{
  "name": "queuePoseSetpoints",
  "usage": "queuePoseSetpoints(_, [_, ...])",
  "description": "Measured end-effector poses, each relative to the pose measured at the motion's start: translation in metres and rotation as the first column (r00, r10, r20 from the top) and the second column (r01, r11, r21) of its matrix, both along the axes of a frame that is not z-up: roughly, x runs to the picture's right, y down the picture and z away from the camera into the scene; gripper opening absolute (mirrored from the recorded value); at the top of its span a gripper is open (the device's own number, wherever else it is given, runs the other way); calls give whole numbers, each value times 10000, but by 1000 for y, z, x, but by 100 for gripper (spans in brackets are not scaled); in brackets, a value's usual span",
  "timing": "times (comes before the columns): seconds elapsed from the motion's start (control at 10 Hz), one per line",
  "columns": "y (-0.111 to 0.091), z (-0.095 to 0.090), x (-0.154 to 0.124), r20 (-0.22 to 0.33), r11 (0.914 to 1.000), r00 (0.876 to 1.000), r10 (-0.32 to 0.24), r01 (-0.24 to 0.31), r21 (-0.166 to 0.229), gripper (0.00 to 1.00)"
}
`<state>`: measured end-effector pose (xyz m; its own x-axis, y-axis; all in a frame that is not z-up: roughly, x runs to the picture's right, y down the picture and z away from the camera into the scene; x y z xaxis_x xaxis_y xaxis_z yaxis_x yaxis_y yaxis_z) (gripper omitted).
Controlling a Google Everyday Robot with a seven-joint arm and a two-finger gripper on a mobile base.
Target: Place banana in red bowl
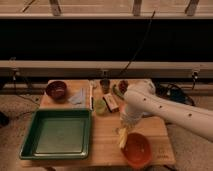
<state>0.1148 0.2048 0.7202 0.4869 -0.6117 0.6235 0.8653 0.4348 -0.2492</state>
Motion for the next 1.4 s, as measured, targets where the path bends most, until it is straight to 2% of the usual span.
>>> queuePoseSetpoints(0.1, [6,-8,5,-70,10000,10000,58,-58,-35,2])
queuePoseSetpoints(0.2, [15,-16,11,-163,9999,9998,126,-127,-104,7])
queuePoseSetpoints(0.3, [27,-22,20,-299,9995,9993,239,-245,-200,18])
queuePoseSetpoints(0.5, [50,-20,41,-691,9970,9954,659,-685,-350,40])
queuePoseSetpoints(0.7, [53,-13,55,-970,9940,9902,1001,-1039,-352,59])
queuePoseSetpoints(0.8, [54,-13,55,-984,9938,9900,1013,-1054,-366,62])
queuePoseSetpoints(1.4, [53,-13,54,-970,9939,9902,1001,-1041,-374,62])
